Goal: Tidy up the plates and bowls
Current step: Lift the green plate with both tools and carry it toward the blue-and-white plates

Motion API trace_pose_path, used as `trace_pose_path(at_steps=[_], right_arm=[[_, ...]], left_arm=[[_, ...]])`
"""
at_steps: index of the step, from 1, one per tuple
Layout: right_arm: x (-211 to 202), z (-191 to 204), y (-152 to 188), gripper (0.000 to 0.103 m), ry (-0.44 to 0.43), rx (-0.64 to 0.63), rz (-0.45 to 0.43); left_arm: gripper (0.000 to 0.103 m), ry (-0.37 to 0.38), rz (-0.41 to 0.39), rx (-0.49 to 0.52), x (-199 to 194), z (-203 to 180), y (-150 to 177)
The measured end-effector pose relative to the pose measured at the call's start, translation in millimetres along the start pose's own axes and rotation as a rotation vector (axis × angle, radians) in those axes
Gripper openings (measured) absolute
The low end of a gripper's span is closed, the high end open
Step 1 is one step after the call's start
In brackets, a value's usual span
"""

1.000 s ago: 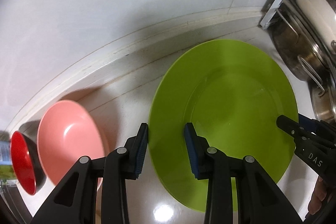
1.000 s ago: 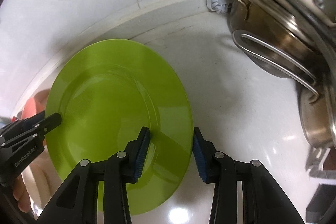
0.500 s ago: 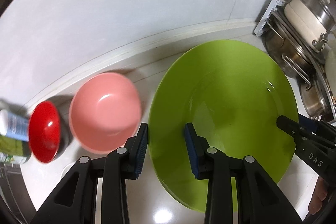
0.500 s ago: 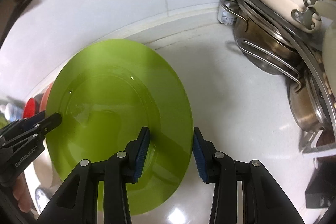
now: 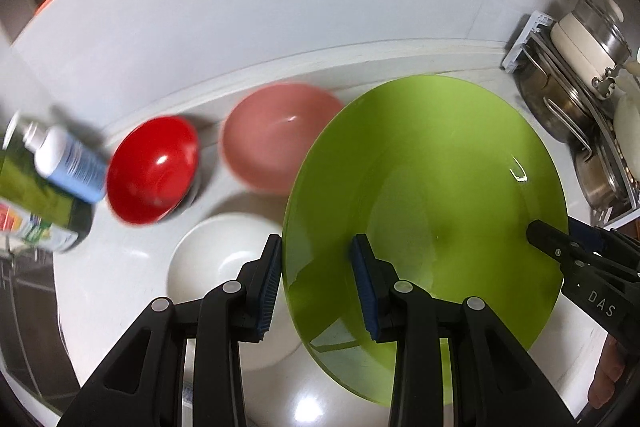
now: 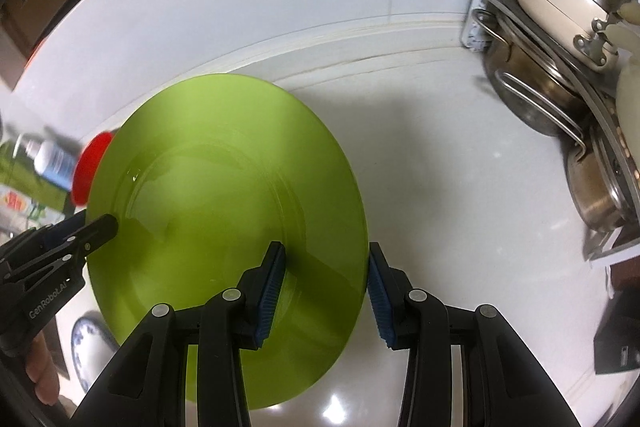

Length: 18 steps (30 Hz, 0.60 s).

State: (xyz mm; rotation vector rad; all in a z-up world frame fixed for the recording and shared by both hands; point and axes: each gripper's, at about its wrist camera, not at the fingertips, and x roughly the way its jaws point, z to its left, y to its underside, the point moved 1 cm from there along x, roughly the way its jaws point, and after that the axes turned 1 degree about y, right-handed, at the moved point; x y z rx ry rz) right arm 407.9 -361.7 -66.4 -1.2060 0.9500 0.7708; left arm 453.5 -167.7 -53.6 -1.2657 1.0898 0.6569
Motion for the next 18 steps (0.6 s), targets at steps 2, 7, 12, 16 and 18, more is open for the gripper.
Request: trace_pose_path(at_steps=[2,7,12,16,18], right_arm=[[-4,13,9,0.042,-0.004,-0.013,-0.001],[-11,42,25,0.042,-0.018,-0.05,-0.003],[-14,72,40,0.042,-0.043,-0.086,0.002],[-12,91,45,0.042,-0.058,-0.121,0.001],[-15,104,50,0.042,-0.063,-0.136,-0.003]], left_arm=[[0.035,-0.003,-0.002,-0.014,-5,10,10],[0.035,-0.018,-0.009,-0.047,-20,37,36],[0.035,-0.039,-0.014,-0.08,-34,66,59],[0.035,-0.049,-0.02,-0.121,-45,92,78],[0.035,-0.05,-0.025,-0.136,-50,103,86]])
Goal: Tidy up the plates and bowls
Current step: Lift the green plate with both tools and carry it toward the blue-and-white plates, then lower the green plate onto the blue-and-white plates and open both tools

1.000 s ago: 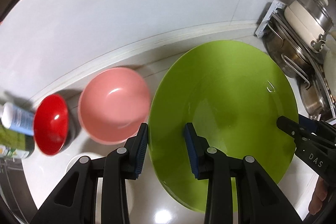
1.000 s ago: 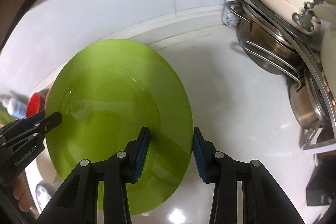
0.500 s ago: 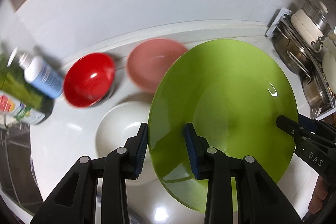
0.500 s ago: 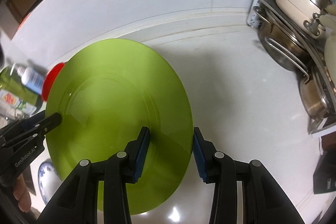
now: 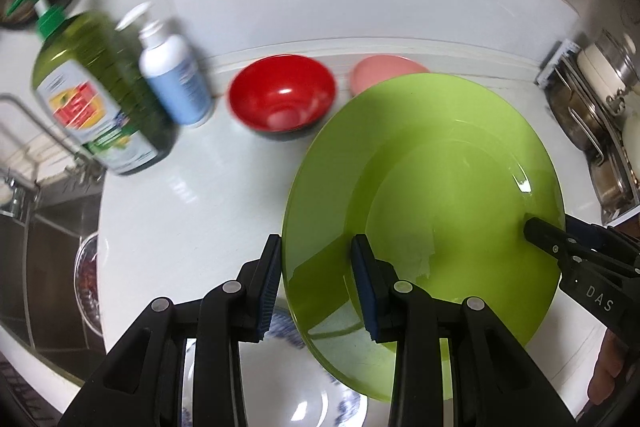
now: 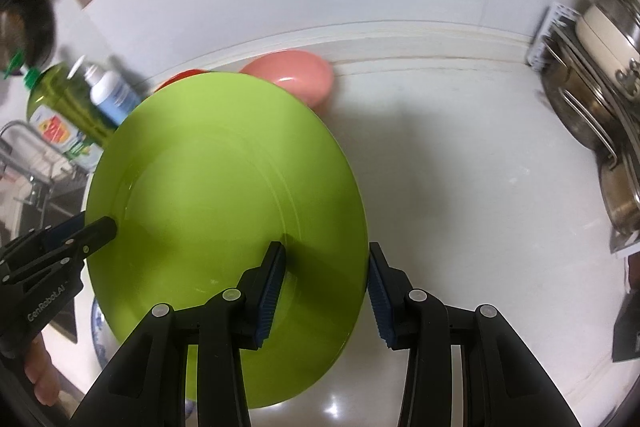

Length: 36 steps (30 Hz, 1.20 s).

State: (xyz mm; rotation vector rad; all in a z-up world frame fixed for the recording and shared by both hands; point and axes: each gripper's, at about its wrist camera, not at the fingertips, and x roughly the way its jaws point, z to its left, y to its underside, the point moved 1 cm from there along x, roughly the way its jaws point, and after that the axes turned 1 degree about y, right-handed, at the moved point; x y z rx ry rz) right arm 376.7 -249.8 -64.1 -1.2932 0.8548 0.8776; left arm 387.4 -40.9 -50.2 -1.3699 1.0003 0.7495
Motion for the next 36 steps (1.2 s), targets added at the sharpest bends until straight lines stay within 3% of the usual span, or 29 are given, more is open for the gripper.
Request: trace_pose_path(at_steps=[21,36], right_arm=[[-8,136,45,0.042,-0.083,-0.165,0.023],[12,173,84,0.042,-0.098,-0.255,0.107]], left_arm=[[0.035,-0.078,-0.004,-0.165,-40,116,76],[0.035,-0.099,0.077,-0.25,-28,145,132]])
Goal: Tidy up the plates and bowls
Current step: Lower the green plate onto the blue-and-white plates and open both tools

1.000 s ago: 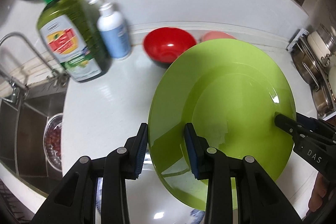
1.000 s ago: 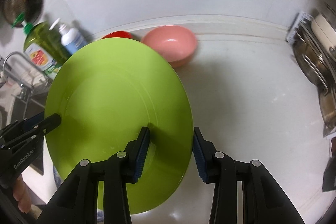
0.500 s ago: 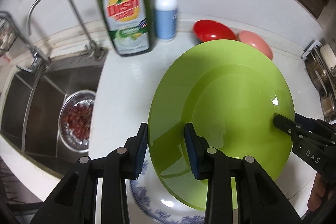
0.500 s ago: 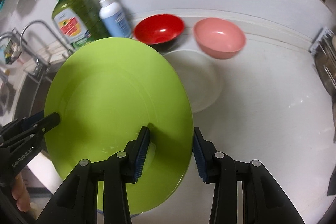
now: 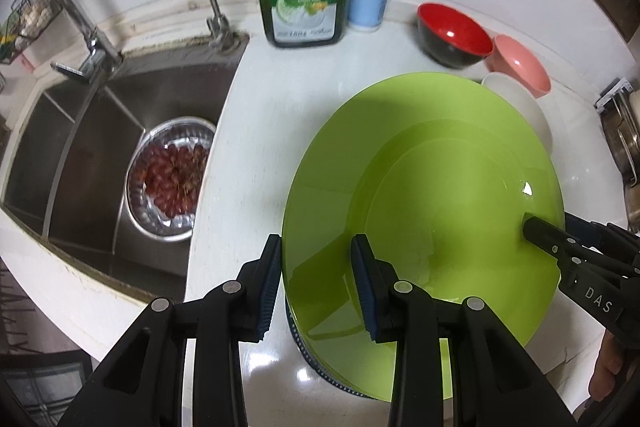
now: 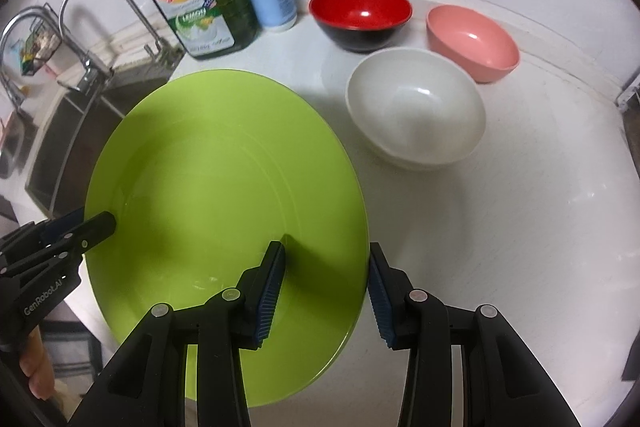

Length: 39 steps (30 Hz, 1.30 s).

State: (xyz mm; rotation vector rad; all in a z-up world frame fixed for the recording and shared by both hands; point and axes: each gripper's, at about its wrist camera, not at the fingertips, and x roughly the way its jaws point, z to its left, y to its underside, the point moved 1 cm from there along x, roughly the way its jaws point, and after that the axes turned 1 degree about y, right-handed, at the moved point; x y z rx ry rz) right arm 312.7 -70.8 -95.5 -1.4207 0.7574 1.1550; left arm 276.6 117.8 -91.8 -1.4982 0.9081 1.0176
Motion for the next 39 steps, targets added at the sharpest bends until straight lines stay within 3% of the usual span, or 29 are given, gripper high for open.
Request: trace_pose_path(at_steps=[20,39], right_arm=[[49,5,28,0.042,0.006,-0.03,0.139],[63,13,28,0.044,0.031,-0.067,0.161]], left_arm=[[0.035,0.003,0.135,-0.071,47,7,35],[0.035,0.006,0.164,-0.091,59,7,39]])
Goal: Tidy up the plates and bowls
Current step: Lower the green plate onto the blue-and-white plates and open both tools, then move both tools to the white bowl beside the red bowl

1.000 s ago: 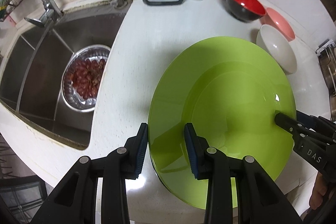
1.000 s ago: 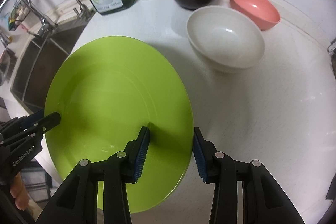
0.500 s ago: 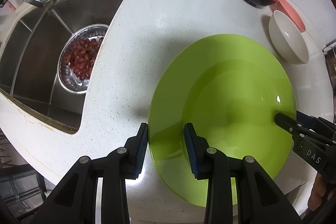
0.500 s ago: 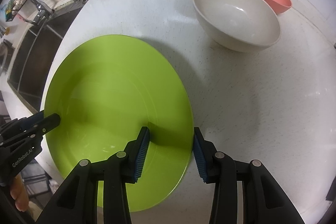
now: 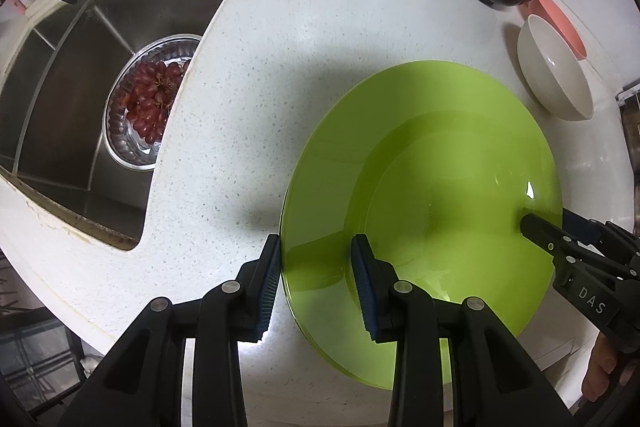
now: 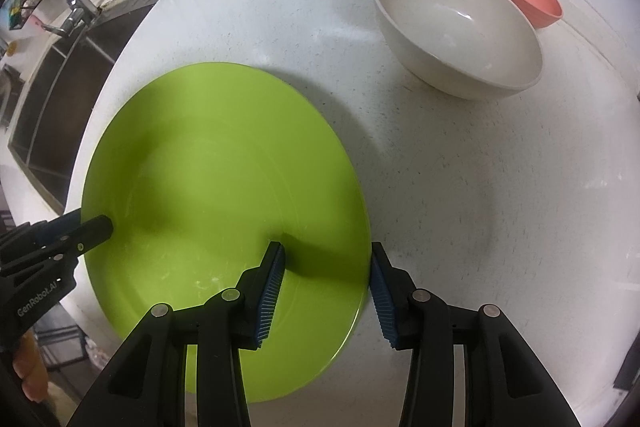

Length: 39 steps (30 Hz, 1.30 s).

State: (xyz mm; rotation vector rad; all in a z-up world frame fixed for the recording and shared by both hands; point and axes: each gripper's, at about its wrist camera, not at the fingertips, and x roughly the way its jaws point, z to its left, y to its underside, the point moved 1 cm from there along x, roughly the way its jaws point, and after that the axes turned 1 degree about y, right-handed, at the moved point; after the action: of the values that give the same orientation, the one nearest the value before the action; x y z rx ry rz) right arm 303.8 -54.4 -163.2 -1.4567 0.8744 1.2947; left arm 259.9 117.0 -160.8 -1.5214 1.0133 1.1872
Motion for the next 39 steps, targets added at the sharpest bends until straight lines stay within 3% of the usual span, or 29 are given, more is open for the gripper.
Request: trace_pose_path(at_steps=[10,23,39], right_arm=[[2,0,-3,0.05,-0.028,-0.003,0.005],[-17,-7,-2,0.051,-0.031,0.001,-0.043],[-73,-62,-11,0.05,0.011,0.079,-0.226]], left_arm=[[0.049,-0.018,-0.027,0.023,-2,0,-1],[0.052,-0.037,-0.09,0.071,-21,-8,-10],[0.06,0.019,-0.22,0.232,-54,-65,-41]])
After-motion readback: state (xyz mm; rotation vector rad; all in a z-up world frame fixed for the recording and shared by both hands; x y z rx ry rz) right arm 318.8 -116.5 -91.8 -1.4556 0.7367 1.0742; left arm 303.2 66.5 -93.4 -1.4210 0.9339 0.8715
